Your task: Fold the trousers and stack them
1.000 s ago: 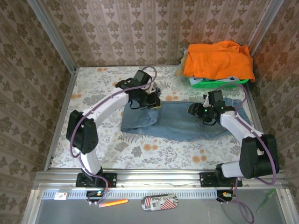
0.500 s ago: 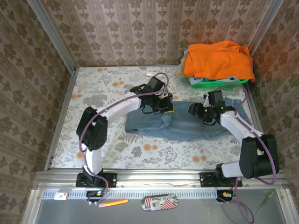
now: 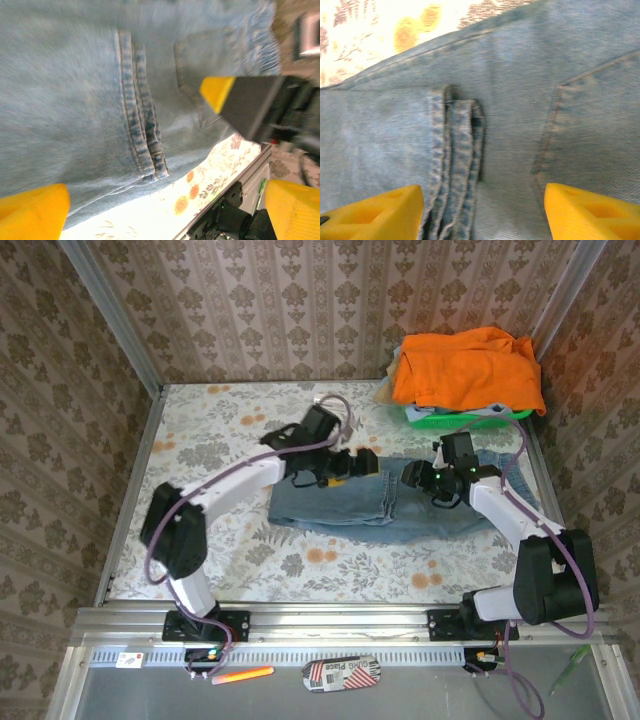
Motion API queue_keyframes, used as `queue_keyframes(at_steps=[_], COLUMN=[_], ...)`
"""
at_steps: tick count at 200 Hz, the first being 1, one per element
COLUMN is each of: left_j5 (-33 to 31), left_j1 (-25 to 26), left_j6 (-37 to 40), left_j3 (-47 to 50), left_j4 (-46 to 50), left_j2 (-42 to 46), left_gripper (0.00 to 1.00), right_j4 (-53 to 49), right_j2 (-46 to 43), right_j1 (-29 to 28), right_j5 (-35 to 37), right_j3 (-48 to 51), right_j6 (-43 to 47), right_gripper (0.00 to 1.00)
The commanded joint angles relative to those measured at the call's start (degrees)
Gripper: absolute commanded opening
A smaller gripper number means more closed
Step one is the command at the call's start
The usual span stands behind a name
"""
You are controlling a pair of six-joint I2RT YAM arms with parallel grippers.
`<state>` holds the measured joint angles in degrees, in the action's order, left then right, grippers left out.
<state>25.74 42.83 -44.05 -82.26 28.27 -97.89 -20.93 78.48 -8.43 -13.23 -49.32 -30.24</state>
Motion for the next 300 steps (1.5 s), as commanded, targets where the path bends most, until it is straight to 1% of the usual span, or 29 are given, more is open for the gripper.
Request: queue_keyframes(at_steps=[1, 9, 15, 25, 33, 45, 54, 72, 91, 109, 135, 138, 144, 153, 162, 171, 183, 194, 203, 210, 211, 213, 214, 223, 237, 240, 252, 279, 300], left_j5=[-8.0, -10.6, -10.8, -8.7, -7.4, -4.6, -2.4, 0.7, 4.5, 6.8, 10.7, 12.4, 13.4, 13.4, 13.6, 14.2, 15.2, 15.7, 14.4, 13.6, 13.5, 13.3, 13.2, 11.6, 11.5, 9.8, 7.9, 4.7, 1.7], left_j1=[-7.3, -10.2, -12.7, -16.2, -20.1, -23.4, -25.3, -25.8, -25.8, -25.8, -25.8, -25.7, -25.6, -25.6, -25.8, -25.9, -25.9, -25.9, -26.0, -26.0, -26.0, -26.0, -26.0, -26.1, -26.3, -26.4, -26.9, -30.3, -34.1], left_j6=[8.1, 9.8, 10.8, 12.4, 13.0, 14.5, 15.0, 17.1, 18.4, 19.3, 21.2, 21.4, 21.7, 21.9, 22.2, 22.1, 22.0, 21.9, 22.0, 22.2, 22.3, 22.2, 22.1, 21.4, 20.8, 20.5, 19.9, 19.8, 22.2], left_j3=[5.2, 8.0, 9.7, 12.7, 15.1, 18.0, 18.9, 20.0, 19.9, 19.9, 20.1, 20.4, 20.8, 21.6, 22.4, 22.9, 23.6, 24.7, 25.7, 26.3, 26.4, 26.6, 26.8, 27.8, 28.8, 29.0, 29.1, 26.2, 23.2], left_j4=[7.8, 9.1, 9.5, 8.3, 6.6, 4.1, 3.3, 0.4, -1.8, -3.5, -5.3, -5.6, -6.3, -6.9, -7.9, -8.8, -10.2, -11.0, -10.5, -10.2, -10.1, -10.0, -10.0, -9.8, -9.4, -9.0, -7.2, 2.0, 10.2], left_j2=[4.7, 5.4, 5.5, 5.4, 5.1, 4.1, 3.0, 1.0, -2.4, -5.0, -7.6, -7.7, -7.7, -7.5, -7.6, -7.6, -7.2, -5.9, -4.0, -2.4, -2.2, -1.7, -1.4, 0.8, 4.3, 5.0, 7.9, 13.5, 16.1], left_gripper=[1.0, 1.0, 1.0, 1.0, 1.0, 0.98, 0.95, 0.94, 0.93, 0.86, 0.66, 0.63, 0.6, 0.52, 0.47, 0.35, 0.28, 0.16, 0.14, 0.09, 0.08, 0.0, 0.0, 0.0, 0.0, 0.0, 0.0, 0.0, 0.0], right_j4=[-1.6, -1.7, -1.4, -0.7, 0.4, 2.3, 3.9, 5.9, 6.6, 6.7, 5.1, 4.9, 4.7, 4.6, 4.6, 4.6, 4.7, 4.3, 4.3, 4.4, 4.4, 4.4, 4.5, 4.2, 3.4, 3.2, 2.1, -2.4, -5.6], right_j2=[1.6, 4.3, 5.8, 8.7, 11.0, 14.0, 15.8, 19.7, 23.9, 24.7, 23.8, 23.8, 23.7, 23.7, 23.8, 23.9, 23.8, 23.7, 23.2, 22.6, 22.5, 22.4, 22.3, 21.5, 20.3, 19.8, 18.1, 11.5, 6.9], right_j1=[-5.1, -8.1, -10.5, -13.9, -15.9, -17.3, -17.8, -17.8, -17.7, -17.8, -17.5, -17.5, -17.5, -17.5, -17.4, -17.5, -17.4, -17.4, -17.2, -17.2, -17.2, -17.2, -17.2, -17.1, -17.1, -17.1, -17.1, -16.5, -14.1], right_j5=[2.2, 2.8, 3.2, 3.7, 3.6, 3.6, 4.7, 5.7, 4.4, 4.8, 5.9, 5.9, 5.9, 5.8, 5.5, 5.4, 5.3, 5.4, 5.2, 5.1, 5.1, 5.1, 5.1, 5.0, 4.6, 4.4, 3.9, 4.8, 4.8], right_j3=[-5.5, -7.5, -8.6, -10.5, -11.1, -10.5, -8.8, -4.8, -3.2, -2.5, -3.2, -3.3, -3.6, -3.7, -3.9, -4.0, -4.0, -4.0, -3.6, -3.2, -3.1, -3.0, -3.0, -2.9, -3.3, -3.4, -4.1, -6.2, -7.7], right_j6=[-0.5, -0.9, -1.4, -2.5, -3.6, -5.5, -6.8, -8.9, -10.8, -11.1, -9.8, -9.6, -9.4, -9.4, -9.2, -9.1, -8.9, -8.7, -8.6, -8.6, -8.6, -8.6, -8.7, -8.4, -8.2, -8.2, -7.8, -6.0, -4.4], right_gripper=[0.63, 0.61, 0.59, 0.57, 0.52, 0.47, 0.45, 0.43, 0.45, 0.47, 0.48, 0.48, 0.48, 0.48, 0.48, 0.48, 0.48, 0.48, 0.48, 0.48, 0.48, 0.48, 0.48, 0.48, 0.48, 0.48, 0.48, 0.5, 0.52])
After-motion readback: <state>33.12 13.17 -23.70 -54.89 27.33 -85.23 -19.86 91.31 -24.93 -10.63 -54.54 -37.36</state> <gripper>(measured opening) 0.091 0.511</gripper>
